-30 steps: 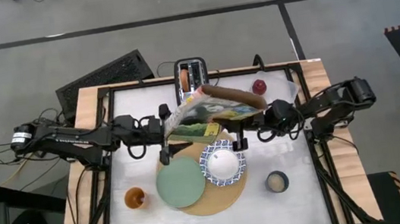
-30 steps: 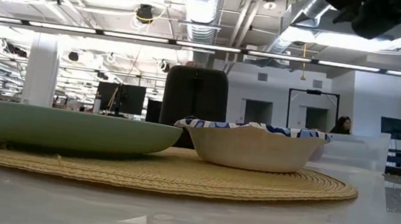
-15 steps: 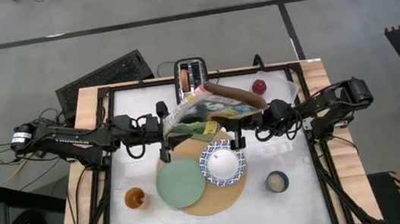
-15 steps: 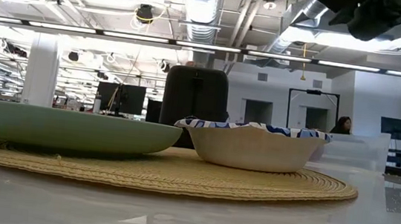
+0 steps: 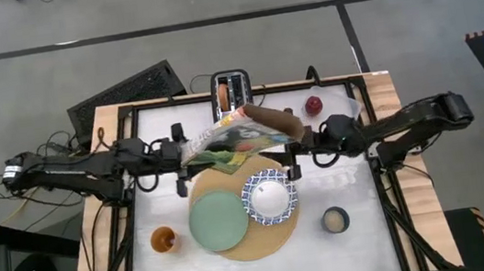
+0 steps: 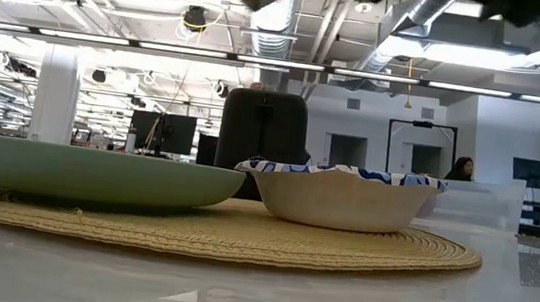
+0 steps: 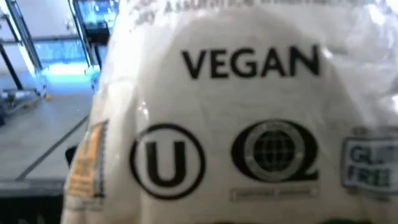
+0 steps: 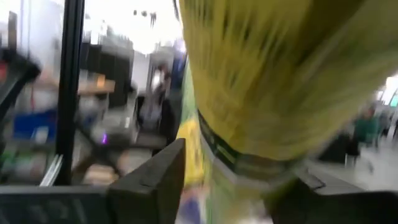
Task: Arrange a breakfast setting
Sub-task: Pour the cereal from the cereal box into a bowl
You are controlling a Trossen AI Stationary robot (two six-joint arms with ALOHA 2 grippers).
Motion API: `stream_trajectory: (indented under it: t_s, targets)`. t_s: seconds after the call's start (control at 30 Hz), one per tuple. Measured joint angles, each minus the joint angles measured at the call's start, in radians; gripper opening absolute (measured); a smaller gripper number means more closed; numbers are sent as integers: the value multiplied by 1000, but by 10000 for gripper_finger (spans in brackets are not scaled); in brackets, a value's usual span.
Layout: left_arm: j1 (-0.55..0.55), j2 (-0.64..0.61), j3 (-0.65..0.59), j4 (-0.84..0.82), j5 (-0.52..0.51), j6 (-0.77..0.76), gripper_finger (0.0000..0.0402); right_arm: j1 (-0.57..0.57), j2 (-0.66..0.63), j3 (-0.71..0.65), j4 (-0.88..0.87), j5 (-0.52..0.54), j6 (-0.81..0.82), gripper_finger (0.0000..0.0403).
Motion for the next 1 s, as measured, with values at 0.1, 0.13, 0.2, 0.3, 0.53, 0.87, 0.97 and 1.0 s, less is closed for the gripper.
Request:
stream_trajectory:
  t_s: [0.1, 0.13, 0.2, 0.3, 0.53, 0.87, 0.97, 1.0]
  targets:
    - [0, -66, 0, -126, 3, -11, 165, 9, -88, 0, -197, 15, 22, 237]
    - [0, -85, 0, -165, 5, -17, 165, 13, -116, 0, -247, 25, 37, 238]
    - [0, -117, 0, -238, 6, -27, 165, 25, -175, 0, -355, 36, 59, 238]
    - [0, -148, 0, -335, 6, -39, 165, 53, -244, 0, -498, 68, 83, 238]
    - [0, -149, 0, -411, 17, -65, 165, 131, -299, 0, -580, 164, 80, 233]
    - [1, -98, 0, -394, 25, -67, 166, 147, -213, 1, -403, 197, -32, 233]
    - [1, -92, 0, -386, 24, -68, 166, 123, -193, 1, -397, 216, -32, 233]
    - [1, -92, 0, -388, 24, -68, 166, 118, -191, 1, -397, 216, -32, 233]
